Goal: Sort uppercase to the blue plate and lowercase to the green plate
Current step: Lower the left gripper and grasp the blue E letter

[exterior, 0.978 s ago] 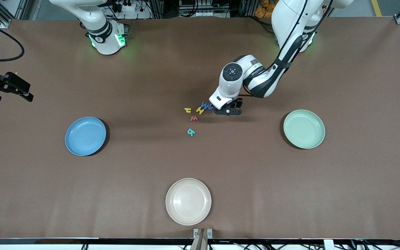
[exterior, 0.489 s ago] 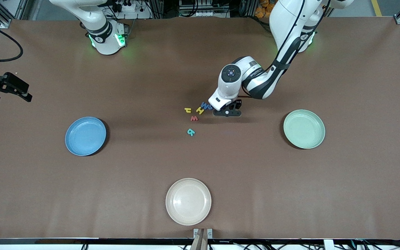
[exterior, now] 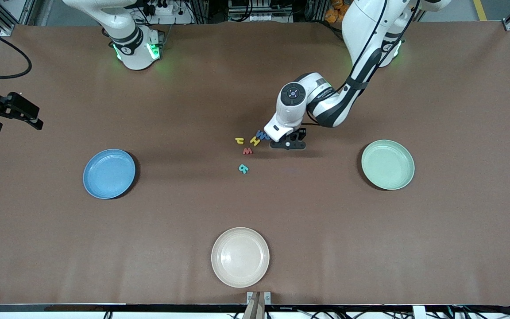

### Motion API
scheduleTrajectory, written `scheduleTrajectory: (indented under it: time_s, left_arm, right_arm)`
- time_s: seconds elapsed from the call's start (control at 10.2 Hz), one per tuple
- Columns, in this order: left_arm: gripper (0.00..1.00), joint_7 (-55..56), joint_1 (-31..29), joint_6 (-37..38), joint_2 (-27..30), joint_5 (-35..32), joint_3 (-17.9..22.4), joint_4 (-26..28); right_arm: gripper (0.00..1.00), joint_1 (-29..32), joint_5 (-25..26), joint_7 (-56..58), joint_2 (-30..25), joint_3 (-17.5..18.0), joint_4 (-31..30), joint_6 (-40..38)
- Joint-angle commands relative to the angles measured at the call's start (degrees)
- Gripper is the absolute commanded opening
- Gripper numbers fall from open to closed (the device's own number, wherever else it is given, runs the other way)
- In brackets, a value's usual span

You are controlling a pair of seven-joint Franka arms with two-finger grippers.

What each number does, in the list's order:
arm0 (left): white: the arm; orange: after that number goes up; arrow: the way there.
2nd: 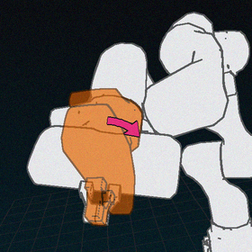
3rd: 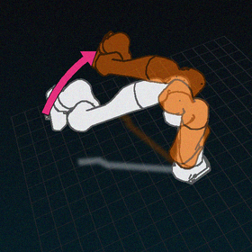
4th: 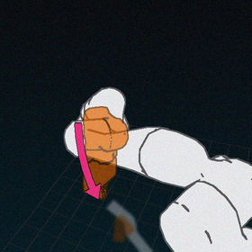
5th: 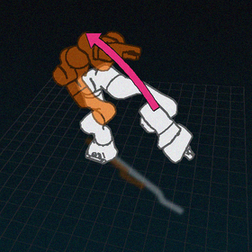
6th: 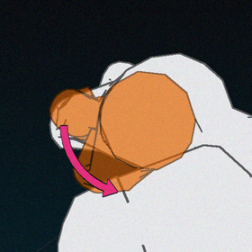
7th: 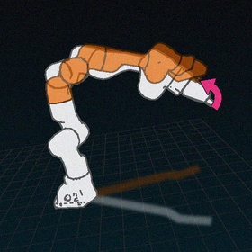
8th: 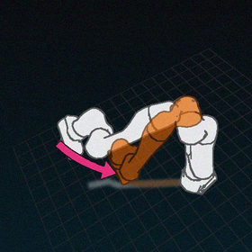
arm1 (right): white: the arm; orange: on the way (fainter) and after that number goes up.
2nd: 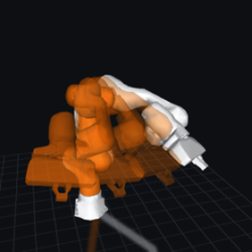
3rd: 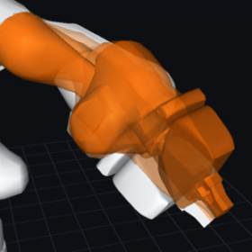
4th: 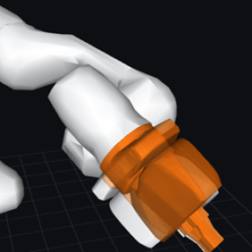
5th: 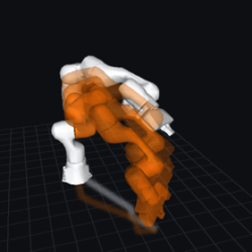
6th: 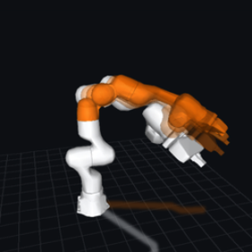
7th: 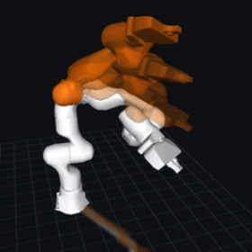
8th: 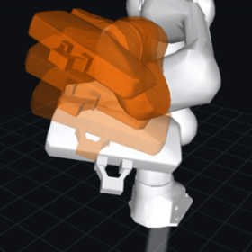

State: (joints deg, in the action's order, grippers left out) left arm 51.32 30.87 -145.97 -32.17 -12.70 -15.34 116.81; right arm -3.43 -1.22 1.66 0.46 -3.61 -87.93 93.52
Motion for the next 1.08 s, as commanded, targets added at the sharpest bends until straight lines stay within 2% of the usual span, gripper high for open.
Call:
scheduleTrajectory:
  time_s: [0.0, 0.29, 0.68, 0.98]
  left_arm:
    - [0.54, 2.47, 1.99, -0.36, -1.66, -1.97, 1.54, -1.5]
    - [0.34, 1.77, 2.09, -0.28, -1.49, -2.41, 1.9, -1.32]
    - [0.19, 0.98, 1.74, 0.25, -1.05, -3.03, 1.98, -1.14]
    - [0.06, -6.02, -2.02, 7.61, 4.03, -3.03, 1.81, -1.5]
  right_arm:
    - [1.0, -0.26, -0.27, -0.08, -0.11, 0.0, -0.22, 0.17]
    - [1.0, -0.52, -0.54, 0.27, 1.2, 0.0, -0.57, 0.0]
    - [1.0, -2.37, -1.06, 0.1, 2.44, 0.09, -0.75, 1.05]
    - [1.0, -3.95, -1.06, -0.42, 2.53, 0.09, -0.75, 0.97]
